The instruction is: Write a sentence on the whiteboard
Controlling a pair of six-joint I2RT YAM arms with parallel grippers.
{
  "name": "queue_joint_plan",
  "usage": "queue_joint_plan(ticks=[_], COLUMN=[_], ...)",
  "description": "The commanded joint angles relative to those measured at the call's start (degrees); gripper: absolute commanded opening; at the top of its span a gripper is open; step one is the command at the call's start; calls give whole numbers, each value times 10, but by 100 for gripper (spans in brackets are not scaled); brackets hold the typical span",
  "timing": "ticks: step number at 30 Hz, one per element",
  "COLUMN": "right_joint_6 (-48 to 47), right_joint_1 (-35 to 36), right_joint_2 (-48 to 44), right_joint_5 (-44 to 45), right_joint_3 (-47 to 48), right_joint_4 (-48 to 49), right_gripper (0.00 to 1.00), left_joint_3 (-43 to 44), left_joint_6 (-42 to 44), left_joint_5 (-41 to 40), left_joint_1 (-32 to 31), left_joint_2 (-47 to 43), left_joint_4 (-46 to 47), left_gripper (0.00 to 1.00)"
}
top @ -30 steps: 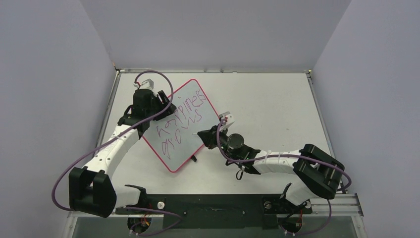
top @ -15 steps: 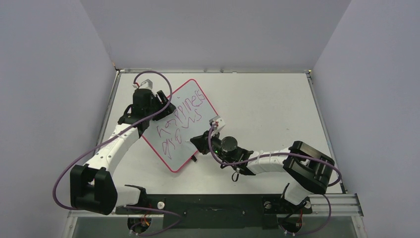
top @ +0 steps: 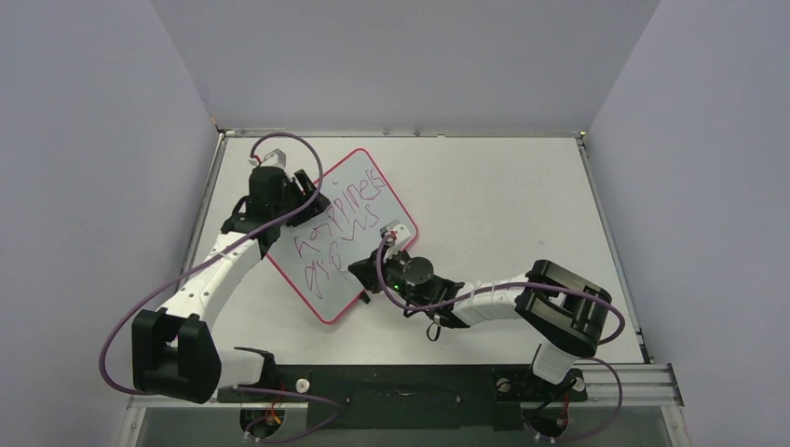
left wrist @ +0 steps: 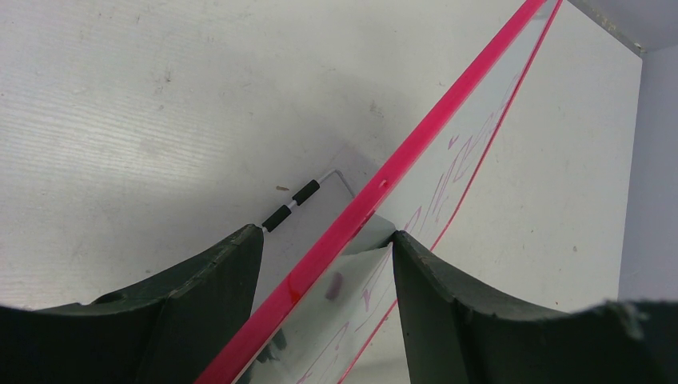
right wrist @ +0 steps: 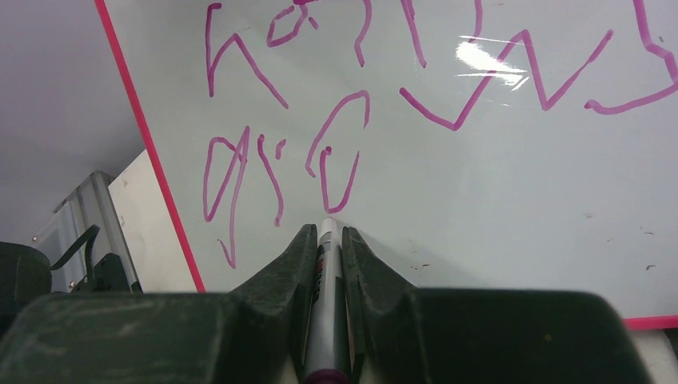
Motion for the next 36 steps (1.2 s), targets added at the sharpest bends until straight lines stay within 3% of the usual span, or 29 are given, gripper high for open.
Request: queue_joint_plan(ticks=[1, 16, 27, 36], right_joint_6=[-6, -3, 7, -8], right_joint_1=[4, 4, 48, 52], right_joint_2=[6, -2, -9, -12], right_joint_5=[6, 12, 51, 73], right_joint_3=[10, -23, -61, -19], right_joint_4=[20, -17, -34, -72], right_gripper=[0, 0, 0, 0], left_joint_3=[17, 29, 33, 24], left_joint_6=[24, 26, 28, 28], left_joint_5=[-29, -29, -13, -8], left_joint_1=[11, 11, 13, 17], left_joint_2=[-7, 0, 8, 7], left_joint_4=[35, 31, 35, 43], left_gripper=[46, 46, 46, 46])
